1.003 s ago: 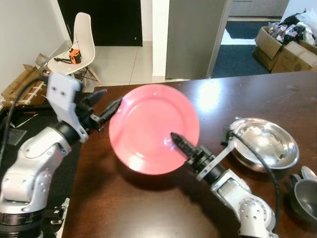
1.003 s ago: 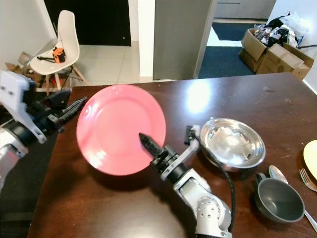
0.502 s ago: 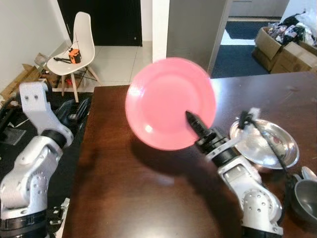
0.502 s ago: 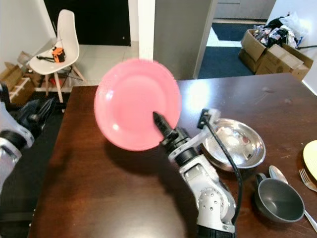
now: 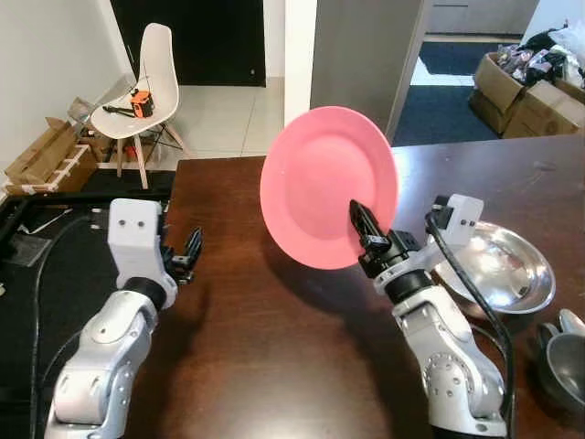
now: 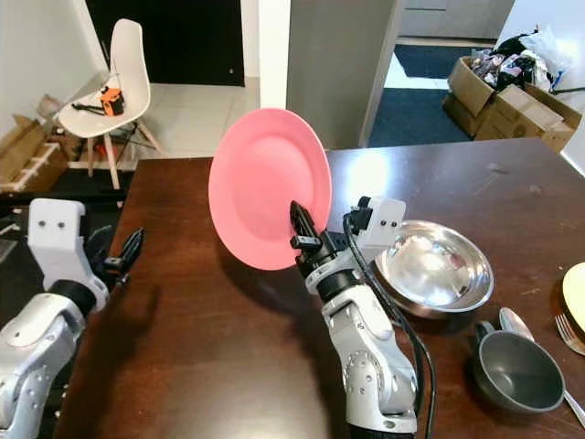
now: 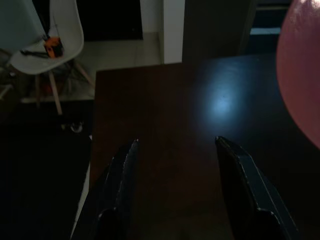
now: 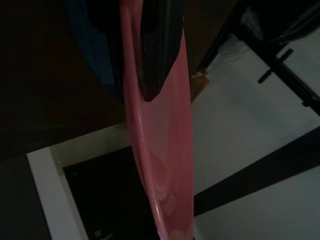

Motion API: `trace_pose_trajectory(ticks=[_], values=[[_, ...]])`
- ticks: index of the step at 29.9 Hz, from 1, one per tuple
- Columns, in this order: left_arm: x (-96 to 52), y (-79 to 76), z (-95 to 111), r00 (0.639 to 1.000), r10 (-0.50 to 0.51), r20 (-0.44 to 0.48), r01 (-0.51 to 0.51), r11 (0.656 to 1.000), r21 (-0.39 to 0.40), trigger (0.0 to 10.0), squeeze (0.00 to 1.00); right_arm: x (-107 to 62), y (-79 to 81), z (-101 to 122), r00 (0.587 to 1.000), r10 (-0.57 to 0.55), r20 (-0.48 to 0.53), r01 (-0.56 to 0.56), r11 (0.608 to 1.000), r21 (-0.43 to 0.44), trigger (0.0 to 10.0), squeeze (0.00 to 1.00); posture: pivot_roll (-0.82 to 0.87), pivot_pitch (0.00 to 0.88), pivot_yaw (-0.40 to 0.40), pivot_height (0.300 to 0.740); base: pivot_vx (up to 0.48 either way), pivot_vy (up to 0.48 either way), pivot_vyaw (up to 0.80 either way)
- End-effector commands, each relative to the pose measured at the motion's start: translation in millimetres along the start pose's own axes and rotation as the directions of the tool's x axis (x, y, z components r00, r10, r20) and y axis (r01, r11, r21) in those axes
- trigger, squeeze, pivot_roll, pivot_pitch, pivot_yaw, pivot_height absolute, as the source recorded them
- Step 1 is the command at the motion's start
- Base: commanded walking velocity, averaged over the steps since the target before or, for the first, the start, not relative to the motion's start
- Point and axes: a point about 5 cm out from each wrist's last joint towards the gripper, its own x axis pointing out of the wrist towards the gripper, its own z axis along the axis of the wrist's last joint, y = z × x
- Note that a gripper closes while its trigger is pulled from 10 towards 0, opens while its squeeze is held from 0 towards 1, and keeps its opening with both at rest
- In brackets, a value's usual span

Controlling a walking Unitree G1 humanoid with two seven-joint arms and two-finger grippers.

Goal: Setting the table

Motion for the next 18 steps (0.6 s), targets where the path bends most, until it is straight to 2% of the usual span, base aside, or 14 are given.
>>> trace_pose_trajectory(ticks=[1, 6, 18], values=[[-1.7, 2.0, -3.6, 1.000, 0.015, -0.007, -0.015, 1.000, 0.018, 10.0, 0.00, 2.0, 1.8, 0.1, 1.000, 0.003, 0.009, -0.003, 1.000, -0.004, 10.0, 0.00, 0.03, 0.000, 0.088, 0.740, 0.000, 0.000, 0.00], [-1.7, 0.8, -3.1, 1.000, 0.014, 0.003, -0.014, 1.000, 0.027, 10.0, 0.00, 2.3, 0.6, -2.6, 1.000, -0.007, 0.007, 0.007, 1.000, -0.010, 10.0, 0.00, 0.02, 0.000, 0.089, 0.740, 0.000, 0.000, 0.00], [-2.2, -1.1, -2.8, 1.000, 0.018, 0.013, -0.019, 0.999, 0.039, 10.0, 0.00, 1.2, -1.3, -6.6, 1.000, -0.016, 0.001, 0.016, 1.000, -0.023, 10.0, 0.00, 0.03, 0.000, 0.092, 0.740, -0.271, 0.000, 0.00]])
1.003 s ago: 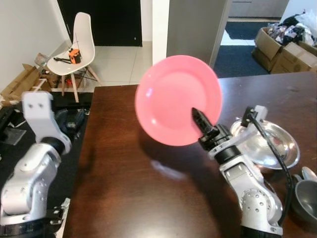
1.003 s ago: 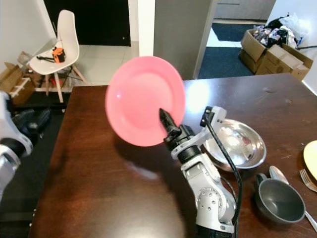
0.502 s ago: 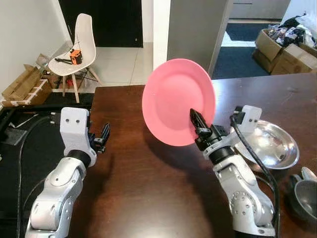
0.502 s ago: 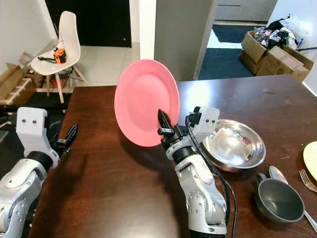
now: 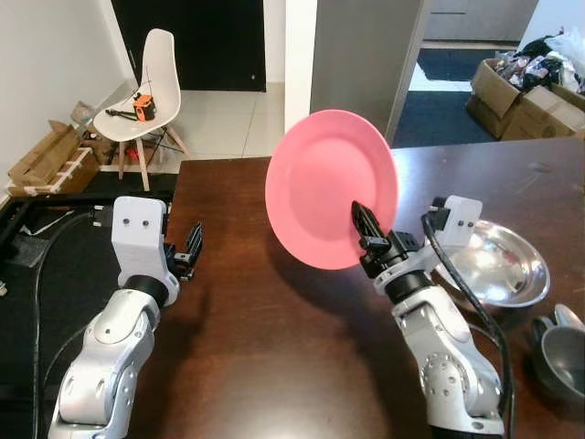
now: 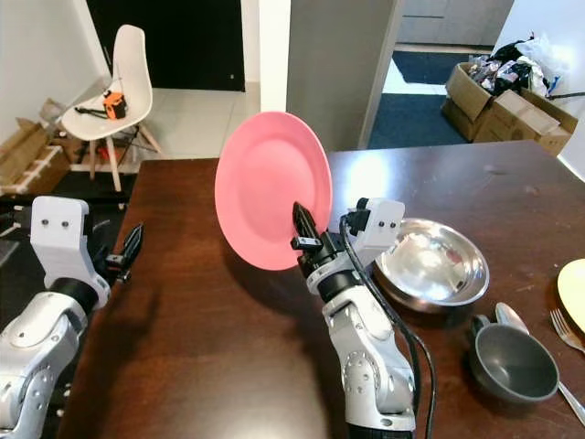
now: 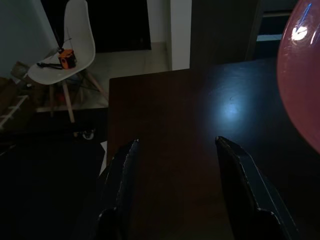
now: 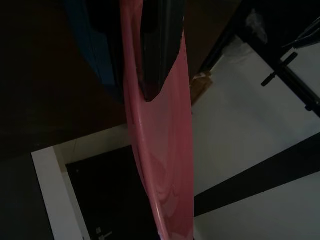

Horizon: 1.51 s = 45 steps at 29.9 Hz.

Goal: Setting the table

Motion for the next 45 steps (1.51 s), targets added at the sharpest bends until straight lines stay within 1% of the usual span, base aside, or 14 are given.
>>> trace_pose_trajectory(ticks=[1, 45], values=[[-2.4, -0.1, -4.4, 1.000, 0.002, -0.009, -0.002, 1.000, 0.009, 10.0, 0.00, -0.1, 0.3, -2.0, 1.000, -0.006, 0.000, 0.006, 1.000, -0.008, 10.0, 0.00, 0.03, 0.000, 0.092, 0.740, -0.311, 0.000, 0.00], [-2.6, 0.0, -4.5, 1.000, 0.004, -0.008, -0.004, 1.000, 0.018, 10.0, 0.00, 0.3, -1.8, -6.3, 1.000, -0.018, -0.008, 0.018, 1.000, -0.020, 10.0, 0.00, 0.03, 0.000, 0.098, 0.740, -0.324, 0.000, 0.00]])
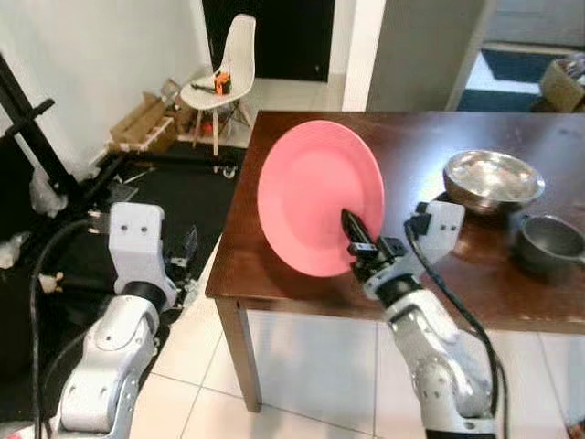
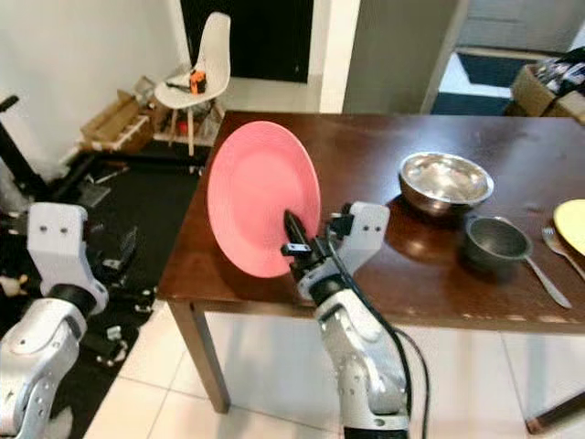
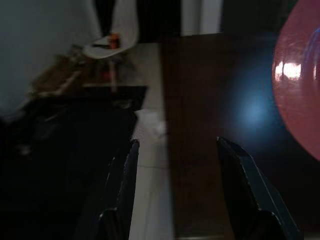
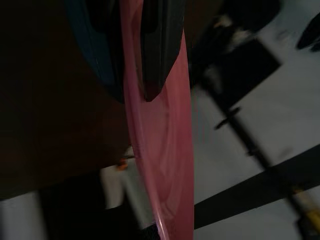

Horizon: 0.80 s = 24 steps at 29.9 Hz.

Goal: Setting the table

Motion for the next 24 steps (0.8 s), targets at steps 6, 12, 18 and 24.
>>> trace_pose_trajectory(ticks=[6, 12, 18, 24], values=[[0.1, 2.8, -1.2, 1.000, 0.009, -0.009, -0.009, 1.000, 0.010, 10.0, 0.00, 0.8, 4.6, -1.6, 1.000, 0.009, 0.006, -0.009, 1.000, 0.015, 10.0, 0.00, 0.03, 0.000, 0.098, 0.740, -0.309, 0.000, 0.00], [-0.1, 2.1, -1.4, 1.000, 0.006, -0.008, -0.006, 1.000, 0.010, 10.0, 0.00, 0.9, 3.9, -1.9, 1.000, 0.006, 0.006, -0.006, 1.000, 0.012, 10.0, 0.00, 0.03, 0.000, 0.098, 0.740, -0.289, 0.000, 0.00], [0.3, 1.7, -1.7, 1.000, 0.003, -0.011, -0.003, 1.000, 0.012, 10.0, 0.00, 1.4, 3.4, -1.8, 1.000, -0.001, 0.010, 0.001, 1.000, 0.015, 10.0, 0.00, 0.03, 0.000, 0.099, 0.740, -0.091, 0.000, 0.00], [0.4, 1.2, -1.9, 1.000, 0.001, -0.014, -0.001, 1.000, 0.011, 10.0, 0.00, 1.6, 3.2, -2.4, 1.000, -0.002, 0.005, 0.002, 1.000, 0.023, 10.0, 0.00, 0.03, 0.000, 0.098, 0.740, 0.000, 0.000, -0.13]])
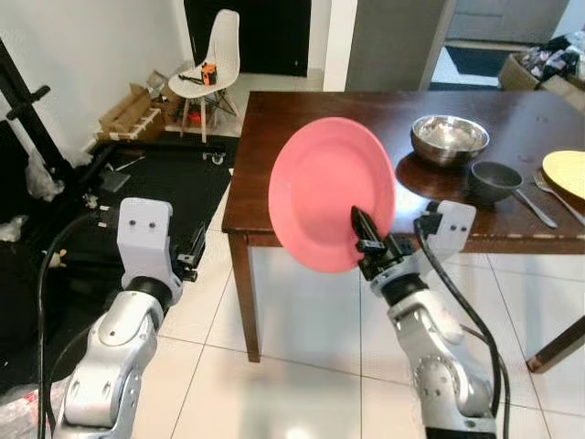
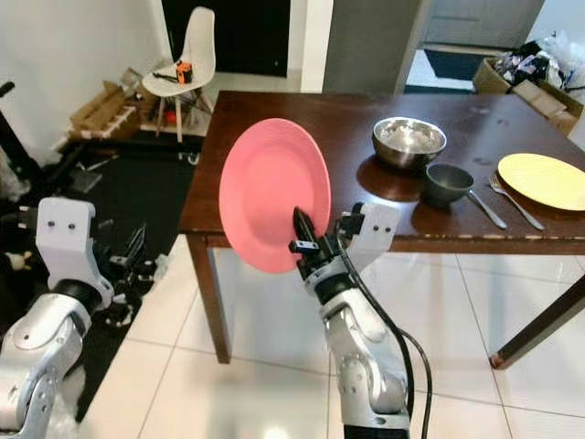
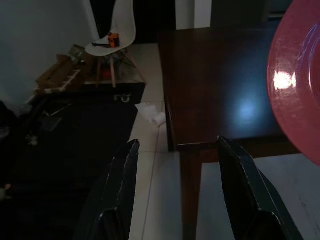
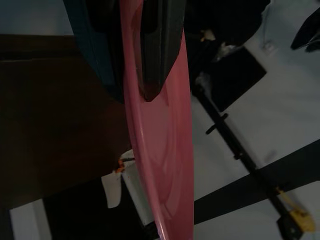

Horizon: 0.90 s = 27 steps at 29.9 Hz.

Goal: Setting the table

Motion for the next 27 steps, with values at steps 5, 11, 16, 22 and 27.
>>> trace_pose_trajectory(ticks=[5, 11, 16, 22, 27], values=[[-1.6, -1.2, -7, 0.999, -0.014, -0.034, 0.014, 1.000, -0.010, 10.0, 0.00, 0.6, -1.4, 0, 1.000, -0.006, -0.003, 0.006, 1.000, 0.018, 10.0, 0.00, 0.03, 0.000, 0.097, 0.740, 0.000, 0.000, -0.80], [-2.7, -0.3, -19, 0.997, -0.016, -0.073, 0.016, 1.000, -0.005, 10.0, 0.00, -1.4, -4.6, -7, 0.999, -0.004, -0.036, 0.004, 1.000, -0.004, 10.0, 0.00, 0.03, 0.000, 0.094, 0.740, 0.000, 0.000, -0.80], [-9.5, 9.2, -65, 0.975, -0.002, -0.224, 0.018, 0.997, 0.070, 10.0, 0.00, -18.0, -21.4, -50, 0.972, 0.005, -0.235, -0.046, 0.984, -0.171, 10.0, 0.00, 0.03, 0.000, 0.090, 0.740, 0.000, 0.000, -0.80], [-29.3, 29.1, -129, 0.893, 0.061, -0.445, 0.014, 0.986, 0.164, 10.0, 0.00, -54.0, -50.2, -109, 0.871, -0.052, -0.489, -0.080, 0.966, -0.244, 10.0, 0.00, 0.03, 0.000, 0.077, 0.740, 0.000, 0.000, -0.80], [-57.0, 44.0, -174, 0.796, 0.135, -0.591, -0.029, 0.982, 0.186, 10.0, 0.00, -92.6, -75.0, -146, 0.767, -0.158, -0.622, 0.002, 0.970, -0.244, 10.0, 0.00, 0.04, 0.000, 0.069, 0.740, 0.000, 0.000, -0.79]])
